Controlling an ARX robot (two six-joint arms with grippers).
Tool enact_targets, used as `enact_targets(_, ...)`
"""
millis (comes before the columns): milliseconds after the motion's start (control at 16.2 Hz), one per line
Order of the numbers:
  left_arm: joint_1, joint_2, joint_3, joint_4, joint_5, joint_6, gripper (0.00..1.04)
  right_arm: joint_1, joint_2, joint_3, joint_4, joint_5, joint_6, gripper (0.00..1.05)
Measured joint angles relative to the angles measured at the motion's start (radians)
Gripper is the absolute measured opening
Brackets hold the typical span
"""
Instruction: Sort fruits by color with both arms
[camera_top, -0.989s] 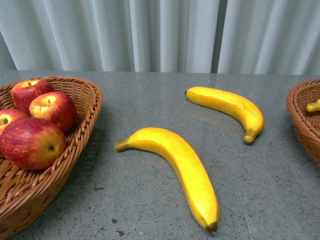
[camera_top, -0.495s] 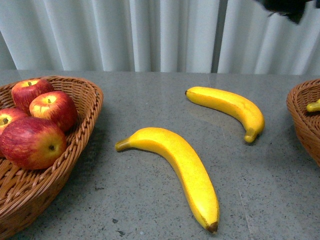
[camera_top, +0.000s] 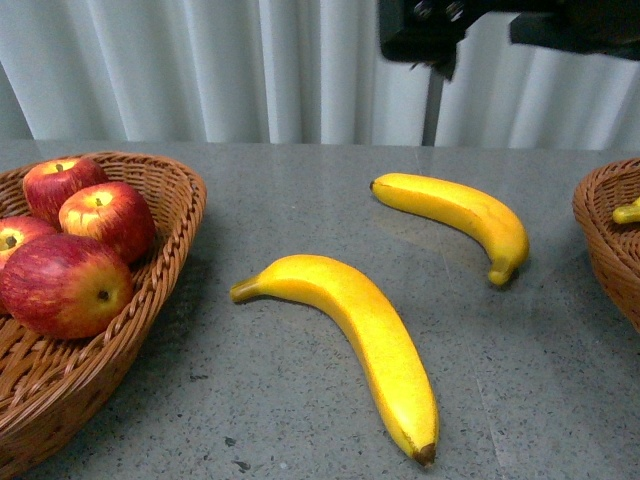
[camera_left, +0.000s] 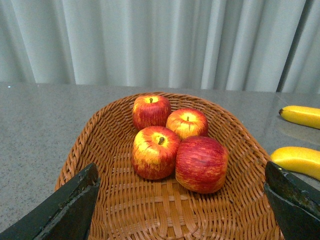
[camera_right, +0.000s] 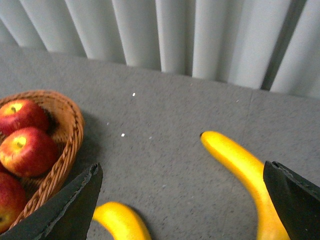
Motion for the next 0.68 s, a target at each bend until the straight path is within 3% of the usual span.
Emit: enact_targets(680, 0.000, 0.000, 0.000, 0.000, 0.000, 0.000, 0.98, 0.067, 0.140, 0.037, -0.146, 0.004, -0.029, 0.98)
